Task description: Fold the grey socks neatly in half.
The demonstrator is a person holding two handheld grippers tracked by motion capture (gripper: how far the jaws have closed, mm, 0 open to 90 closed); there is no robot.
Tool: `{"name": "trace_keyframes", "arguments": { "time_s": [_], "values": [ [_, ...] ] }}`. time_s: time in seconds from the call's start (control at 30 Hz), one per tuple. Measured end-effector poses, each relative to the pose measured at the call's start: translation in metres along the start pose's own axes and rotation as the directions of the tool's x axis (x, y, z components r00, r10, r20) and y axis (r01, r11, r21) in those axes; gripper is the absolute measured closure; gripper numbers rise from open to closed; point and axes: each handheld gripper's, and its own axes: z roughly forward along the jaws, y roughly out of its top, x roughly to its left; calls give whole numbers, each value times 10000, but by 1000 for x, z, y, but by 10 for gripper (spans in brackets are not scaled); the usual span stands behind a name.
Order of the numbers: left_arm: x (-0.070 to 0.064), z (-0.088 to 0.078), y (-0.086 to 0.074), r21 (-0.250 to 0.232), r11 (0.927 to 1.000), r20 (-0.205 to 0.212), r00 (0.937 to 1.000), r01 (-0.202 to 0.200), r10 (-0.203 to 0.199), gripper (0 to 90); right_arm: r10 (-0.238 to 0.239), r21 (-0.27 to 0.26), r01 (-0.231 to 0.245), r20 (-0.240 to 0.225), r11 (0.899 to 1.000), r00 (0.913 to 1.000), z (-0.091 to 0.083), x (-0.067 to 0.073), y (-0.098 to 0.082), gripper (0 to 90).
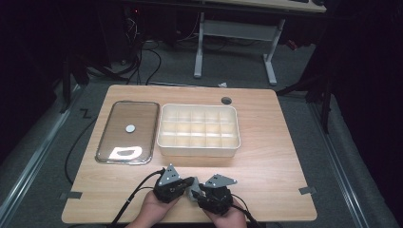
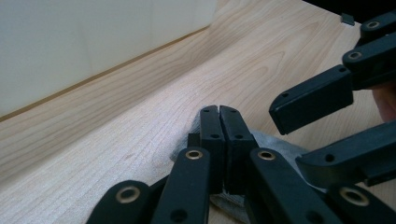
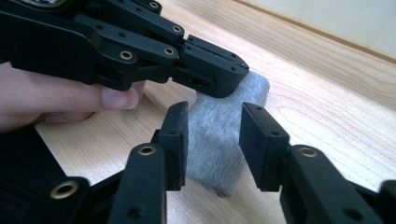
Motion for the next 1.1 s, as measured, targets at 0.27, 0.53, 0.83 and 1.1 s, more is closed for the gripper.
{"name": "trace_keyframes", "arguments": {
  "time_s": [0.27, 0.53, 0.83, 1.1],
  "values": [
    [0, 0, 0, -6, 10000, 42, 10000, 5, -5, 881, -17, 391, -2, 477, 9992, 9989, 6, 1, 5, 506],
    [0, -1, 0, -28, 10000, 61, 10000, -42, 42, 866, 650, 204, -651, 30, 9977, 9979, 11, -9, -4, 551],
    [-2, -2, -1, -88, 9999, 29, 9999, -131, 131, 852, 2038, 750, -1980, -788, 9773, 9758, 17, -24, -7, 460],
    [1, -10, -1, -31, 10000, 134, 9999, -37, 37, 800, 1768, 1001, -1671, -980, 9809, 9794, 22, -17, -2, 489]
  ]
}}
